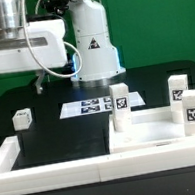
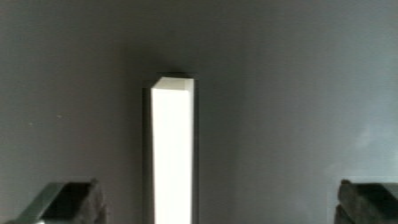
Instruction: Assemble square table
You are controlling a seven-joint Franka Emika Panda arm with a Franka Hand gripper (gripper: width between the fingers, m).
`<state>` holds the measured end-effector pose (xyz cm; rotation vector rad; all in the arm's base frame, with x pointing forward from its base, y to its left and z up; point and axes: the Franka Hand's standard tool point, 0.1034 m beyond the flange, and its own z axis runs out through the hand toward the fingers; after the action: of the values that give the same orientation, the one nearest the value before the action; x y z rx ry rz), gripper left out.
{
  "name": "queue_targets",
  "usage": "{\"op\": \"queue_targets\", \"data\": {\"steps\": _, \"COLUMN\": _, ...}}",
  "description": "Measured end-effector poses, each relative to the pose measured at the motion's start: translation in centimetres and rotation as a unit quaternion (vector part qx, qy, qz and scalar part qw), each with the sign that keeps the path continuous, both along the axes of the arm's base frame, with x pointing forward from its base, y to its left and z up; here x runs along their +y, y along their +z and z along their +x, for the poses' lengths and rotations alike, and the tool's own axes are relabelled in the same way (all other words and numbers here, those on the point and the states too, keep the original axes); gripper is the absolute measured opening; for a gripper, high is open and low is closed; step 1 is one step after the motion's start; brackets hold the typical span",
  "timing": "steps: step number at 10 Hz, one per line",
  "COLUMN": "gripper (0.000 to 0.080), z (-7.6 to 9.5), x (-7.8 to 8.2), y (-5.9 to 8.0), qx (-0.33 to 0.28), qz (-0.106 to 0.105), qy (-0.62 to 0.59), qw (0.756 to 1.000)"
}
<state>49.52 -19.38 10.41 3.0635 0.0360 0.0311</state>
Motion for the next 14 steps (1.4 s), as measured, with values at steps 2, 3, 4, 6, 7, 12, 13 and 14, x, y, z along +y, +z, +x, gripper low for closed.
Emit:
{"op": "queue_targets", "data": {"steps": 2, "gripper": 0.0649, "z": -3.1, "x": -1.2, "y": -1.6, "qx": 0.002, "qz": -0.003, "qy": -0.016, "qw": 1.0}}
{"op": "queue_targets", "data": {"steps": 3, "gripper": 0.0649, "z": -4.6, "x": -1.4, "y": -2.4, "qx": 0.006, "qz": -0.003, "qy": -0.016, "qw": 1.0}}
{"op": "queue_targets", "data": {"steps": 4, "gripper": 0.0649, "z": -5.9, "x": -1.5, "y": -3.1, "qx": 0.015, "qz": -0.001, "qy": -0.019, "qw": 1.0}}
{"op": "queue_targets", "data": {"steps": 6, "gripper": 0.0649, "z": -6.6, "x": -1.6, "y": -3.2, "qx": 0.019, "qz": 0.002, "qy": -0.025, "qw": 1.0}}
{"op": "queue_targets", "data": {"steps": 7, "gripper": 0.0649, "z": -6.7, "x": -1.6, "y": -3.3, "qx": 0.02, "qz": 0.002, "qy": -0.024, "qw": 1.0}}
{"op": "queue_targets", "data": {"steps": 12, "gripper": 0.0649, "z": -8.7, "x": -1.7, "y": -4.1, "qx": 0.032, "qz": 0.004, "qy": -0.009, "qw": 0.999}}
{"op": "queue_targets", "data": {"steps": 13, "gripper": 0.0649, "z": -9.7, "x": -1.5, "y": -4.4, "qx": 0.038, "qz": 0.006, "qy": 0.001, "qw": 0.999}}
{"op": "queue_targets", "data": {"steps": 14, "gripper": 0.0649, "z": -10.3, "x": -1.4, "y": -4.7, "qx": 0.043, "qz": 0.008, "qy": 0.015, "qw": 0.999}}
